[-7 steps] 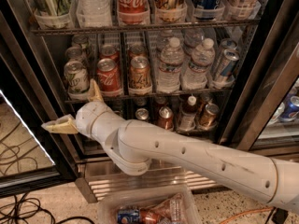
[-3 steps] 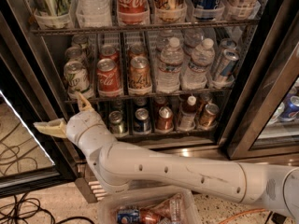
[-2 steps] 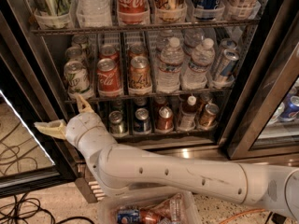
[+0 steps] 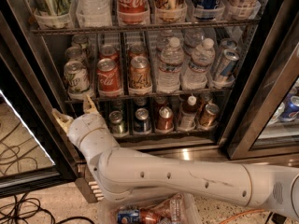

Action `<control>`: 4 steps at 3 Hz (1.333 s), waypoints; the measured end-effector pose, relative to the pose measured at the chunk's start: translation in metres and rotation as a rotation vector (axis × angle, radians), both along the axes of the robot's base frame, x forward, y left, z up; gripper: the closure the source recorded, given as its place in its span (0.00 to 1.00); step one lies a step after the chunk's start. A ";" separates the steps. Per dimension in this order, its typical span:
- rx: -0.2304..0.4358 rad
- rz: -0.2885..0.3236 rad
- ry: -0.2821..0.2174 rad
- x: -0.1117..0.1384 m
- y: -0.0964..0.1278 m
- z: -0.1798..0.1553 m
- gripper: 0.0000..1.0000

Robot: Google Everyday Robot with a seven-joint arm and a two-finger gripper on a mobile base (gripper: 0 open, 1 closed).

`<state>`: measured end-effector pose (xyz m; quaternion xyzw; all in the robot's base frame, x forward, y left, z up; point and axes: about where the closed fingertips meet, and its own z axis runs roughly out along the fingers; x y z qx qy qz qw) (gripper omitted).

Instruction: Pick 7up can from middle shelf of fridge

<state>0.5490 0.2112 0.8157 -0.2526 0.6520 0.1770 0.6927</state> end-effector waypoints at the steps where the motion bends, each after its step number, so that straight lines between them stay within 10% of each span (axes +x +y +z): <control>1: -0.016 -0.082 0.012 0.008 -0.019 -0.003 0.34; 4: -0.035 -0.208 -0.006 0.046 -0.052 0.001 0.36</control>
Offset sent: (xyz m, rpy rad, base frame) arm 0.0357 -0.0613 -0.0001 -0.0512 0.0055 -0.2465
